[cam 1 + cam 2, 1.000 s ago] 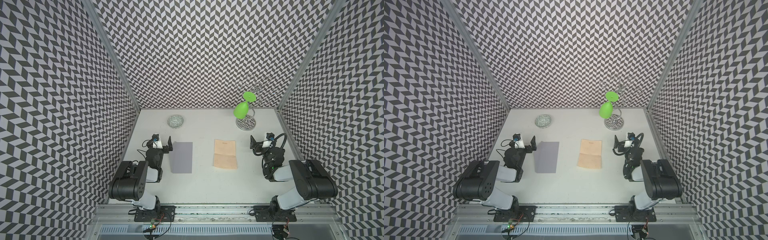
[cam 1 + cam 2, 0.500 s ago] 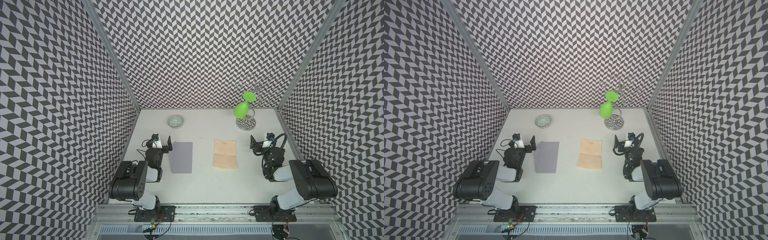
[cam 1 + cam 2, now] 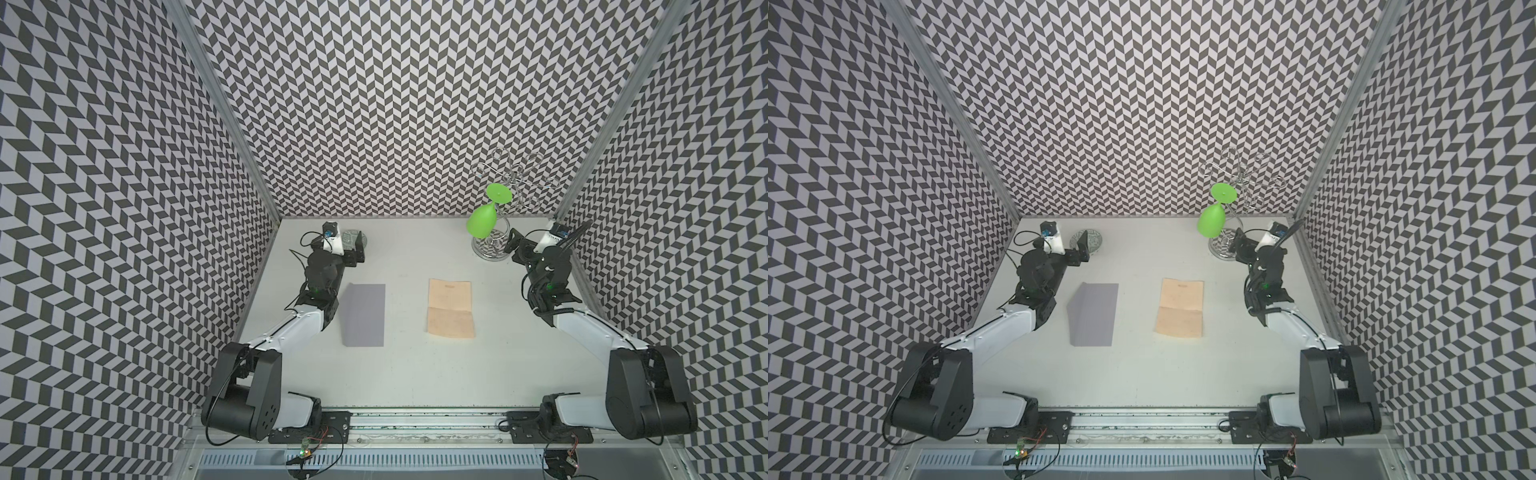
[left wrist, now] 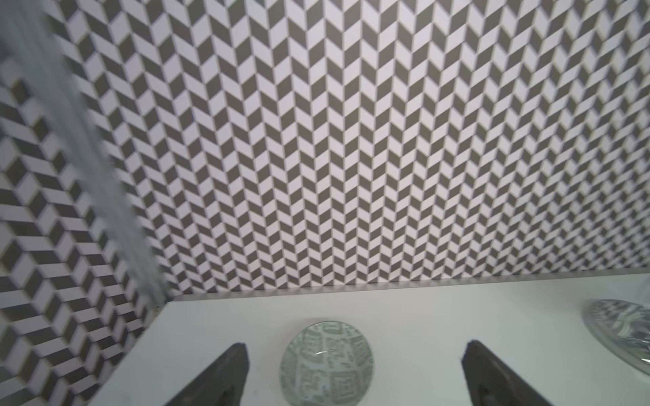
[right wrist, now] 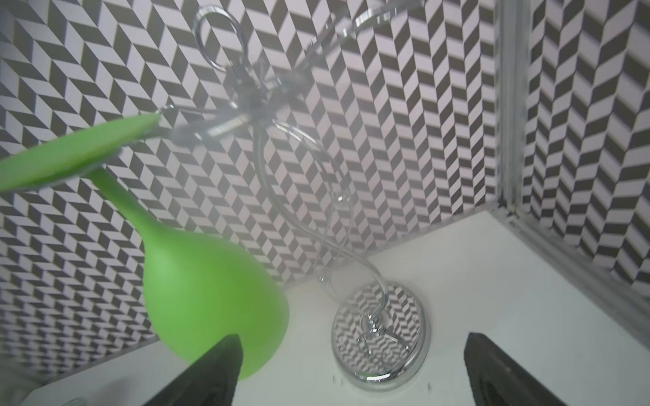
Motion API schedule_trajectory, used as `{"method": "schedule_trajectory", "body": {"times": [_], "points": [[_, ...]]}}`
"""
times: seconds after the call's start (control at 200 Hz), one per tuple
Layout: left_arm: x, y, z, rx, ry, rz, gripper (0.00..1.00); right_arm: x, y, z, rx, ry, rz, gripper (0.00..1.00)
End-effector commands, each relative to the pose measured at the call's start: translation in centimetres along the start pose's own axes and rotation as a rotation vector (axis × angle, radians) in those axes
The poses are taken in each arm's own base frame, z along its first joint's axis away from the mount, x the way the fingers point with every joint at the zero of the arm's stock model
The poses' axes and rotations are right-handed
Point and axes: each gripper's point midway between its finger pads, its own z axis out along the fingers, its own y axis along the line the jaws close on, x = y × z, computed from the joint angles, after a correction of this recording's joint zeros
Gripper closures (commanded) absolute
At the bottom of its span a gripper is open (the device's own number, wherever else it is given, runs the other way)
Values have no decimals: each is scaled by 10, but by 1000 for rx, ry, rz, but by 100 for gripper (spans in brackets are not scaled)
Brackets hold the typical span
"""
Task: Fold the letter paper in half and place it into the envelope
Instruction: Fold the letter paper at the center of the board.
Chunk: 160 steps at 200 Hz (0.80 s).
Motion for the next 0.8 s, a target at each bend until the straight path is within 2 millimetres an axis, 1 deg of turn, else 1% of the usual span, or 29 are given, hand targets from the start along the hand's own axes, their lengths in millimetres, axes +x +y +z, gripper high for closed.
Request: {"method": "schedule_trajectory", "body": {"times": [0.0,0.03,0.065,0.11,0.13,0.15,0.195,0.235,0.24,0.265,0.275,0.28,0.31,0.32,0.341,0.351,0.356,0.361,0.366,0.386,0.416,0.431,0.471,0.511,0.521,0.626,0.676,0.736,0.796], "points": [[34,-49,9,121,179,-22,40,68,10,-11,-94,289,200,0],[39,-65,12,152,208,-27,54,71,16,-16,-118,294,200,0],[43,-82,15,189,233,-33,71,74,17,-24,-119,289,195,4],[52,-105,19,248,275,-62,86,76,15,-32,-114,283,199,11],[56,-115,20,278,292,-73,93,77,15,-35,-116,284,198,18],[61,-126,21,307,309,-83,100,77,14,-38,-112,284,195,25],[72,-149,24,357,350,-98,100,80,8,-43,-81,295,180,44],[83,-170,26,399,389,-97,100,80,2,-47,-55,296,160,68],[84,-172,26,404,395,-96,100,81,2,-47,-51,297,159,70],[90,-185,28,429,419,-88,100,81,-2,-49,-33,301,153,93],[93,-190,29,439,430,-84,100,80,-4,-49,-22,298,152,99],[94,-193,30,443,437,-82,100,80,-5,-49,-17,297,152,100],[102,-208,31,472,470,-64,100,76,-7,-50,-3,291,148,100],[101,-214,33,482,472,-59,100,74,-7,-50,-8,290,146,100],[107,-223,34,498,494,-47,100,72,-6,-51,-19,297,141,100],[104,-228,36,506,491,-42,100,70,-5,-51,-28,300,140,100],[109,-230,36,508,503,-37,100,70,-5,-51,-29,301,140,100],[108,-232,36,513,502,-35,100,69,-4,-51,-36,304,141,100],[109,-235,36,518,506,-32,100,68,-4,-51,-39,306,142,98],[111,-244,38,534,515,-22,100,64,-1,-51,-55,310,145,86],[115,-257,40,558,526,-12,100,61,1,-52,-72,317,153,60],[116,-262,41,570,529,-10,100,59,3,-52,-83,320,158,52],[120,-277,44,603,537,-12,100,55,8,-52,-109,323,165,36],[127,-288,47,625,554,-30,100,53,13,-52,-129,329,173,6],[130,-290,47,629,561,-34,100,54,14,-52,-132,333,178,1],[150,-308,54,672,624,-96,100,62,20,-50,-173,377,198,0],[163,-313,56,678,657,-108,100,71,18,-49,-165,412,208,1],[179,-314,57,671,694,-110,100,82,17,-49,-163,464,206,5],[191,-314,57,666,720,-108,100,89,19,-49,-170,511,193,13]]}}
